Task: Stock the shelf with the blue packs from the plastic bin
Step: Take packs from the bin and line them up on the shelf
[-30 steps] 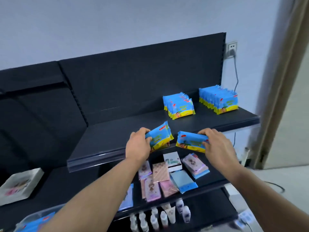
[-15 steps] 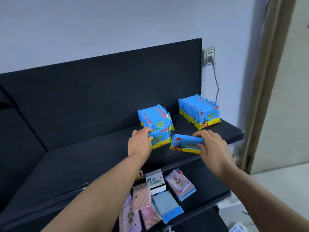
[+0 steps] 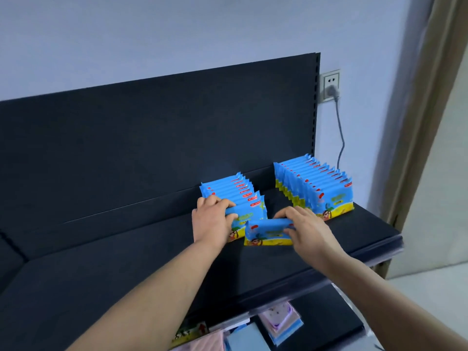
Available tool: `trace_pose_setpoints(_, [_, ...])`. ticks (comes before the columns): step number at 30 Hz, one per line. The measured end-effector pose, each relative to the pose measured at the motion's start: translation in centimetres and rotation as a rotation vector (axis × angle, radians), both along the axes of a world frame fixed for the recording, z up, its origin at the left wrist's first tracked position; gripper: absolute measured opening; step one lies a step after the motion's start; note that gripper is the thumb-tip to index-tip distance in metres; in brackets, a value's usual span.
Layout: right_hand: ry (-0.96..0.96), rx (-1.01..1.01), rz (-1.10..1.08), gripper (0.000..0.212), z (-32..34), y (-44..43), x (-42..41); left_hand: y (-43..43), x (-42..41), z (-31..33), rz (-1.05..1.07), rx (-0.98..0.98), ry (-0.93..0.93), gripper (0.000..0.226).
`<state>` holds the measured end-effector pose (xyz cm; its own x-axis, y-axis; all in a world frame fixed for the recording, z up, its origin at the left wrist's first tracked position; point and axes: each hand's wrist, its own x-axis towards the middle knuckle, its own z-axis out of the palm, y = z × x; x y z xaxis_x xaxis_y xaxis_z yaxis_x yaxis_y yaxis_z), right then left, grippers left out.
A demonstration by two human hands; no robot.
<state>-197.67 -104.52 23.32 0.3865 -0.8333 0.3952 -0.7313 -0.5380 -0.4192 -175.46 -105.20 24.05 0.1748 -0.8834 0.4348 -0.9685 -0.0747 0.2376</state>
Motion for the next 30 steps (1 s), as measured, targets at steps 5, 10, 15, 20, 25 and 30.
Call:
trace_pose_setpoints(5, [0.051,0.01,0.094,0.029,0.0,-1.9,1.6,-0.6,0.2,-0.4,0.001,-0.06,0.046,0.028])
trace_pose_setpoints(10, [0.1,-0.048,0.137,0.029,-0.2,-3.5,2.5,-0.5,0.1,0.3,0.041,-0.138,0.219,0.035])
trace_pose_setpoints(15, [0.11,-0.07,0.153,0.032,-0.3,-4.6,3.6,1.9,2.1,-0.5,0.258,-0.122,0.302,0.033])
trace_pose_setpoints(20, [0.082,-0.101,0.22,0.033,-0.6,-5.2,5.3,3.5,2.7,-2.8,0.401,0.319,0.194,0.049])
trace_pose_setpoints(25, [0.122,-0.171,0.139,0.054,-1.6,-5.1,5.9,4.2,1.9,-4.5,0.429,0.448,0.054,0.046])
trace_pose_setpoints(30, [0.123,-0.234,0.066,0.083,-4.0,-5.1,6.0,4.5,1.6,-5.0,0.426,0.403,0.015,0.054])
